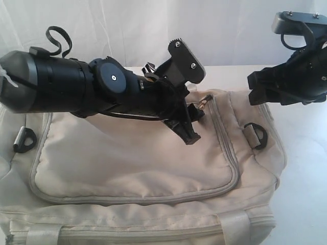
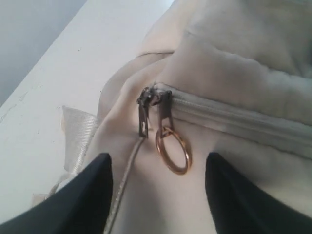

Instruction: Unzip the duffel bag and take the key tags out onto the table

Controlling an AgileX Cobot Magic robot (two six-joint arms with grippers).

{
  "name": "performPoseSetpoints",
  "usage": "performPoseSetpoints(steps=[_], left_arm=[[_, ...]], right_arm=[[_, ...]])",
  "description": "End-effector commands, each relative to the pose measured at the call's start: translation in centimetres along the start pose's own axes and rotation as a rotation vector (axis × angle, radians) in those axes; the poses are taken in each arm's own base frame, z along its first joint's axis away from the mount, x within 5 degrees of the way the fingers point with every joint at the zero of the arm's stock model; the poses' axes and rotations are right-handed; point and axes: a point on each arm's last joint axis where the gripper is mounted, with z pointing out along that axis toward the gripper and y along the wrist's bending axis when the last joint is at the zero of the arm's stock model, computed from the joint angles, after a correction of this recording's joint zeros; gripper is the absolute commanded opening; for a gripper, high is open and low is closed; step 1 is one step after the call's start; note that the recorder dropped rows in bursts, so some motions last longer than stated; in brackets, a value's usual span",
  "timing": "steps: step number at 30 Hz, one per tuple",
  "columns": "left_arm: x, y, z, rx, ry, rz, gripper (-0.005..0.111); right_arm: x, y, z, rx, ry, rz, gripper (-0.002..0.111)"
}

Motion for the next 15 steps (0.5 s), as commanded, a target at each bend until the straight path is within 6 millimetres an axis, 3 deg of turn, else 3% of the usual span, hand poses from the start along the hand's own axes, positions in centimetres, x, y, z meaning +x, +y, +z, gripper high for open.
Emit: performPoseSetpoints(steps=[1, 9, 15], left_arm=[[-0.1, 0.0, 0.6, -0.027, -0.012, -0.039, 0.059], [-0.2, -0.5, 1.1, -0.053, -0.023, -0.031, 0.059], [0.4, -0.6, 1.8, -0.054, -0.006, -0.043, 0.051]], right_arm=[[0.1, -0.1, -0.1, 0.004, -0.023, -0.005, 0.059], [0.0, -0.1, -0.1, 0.005, -0.028, -0.005, 0.059], [0.0, -0.1, -0.1, 0.002, -0.028, -0.001, 0.059]])
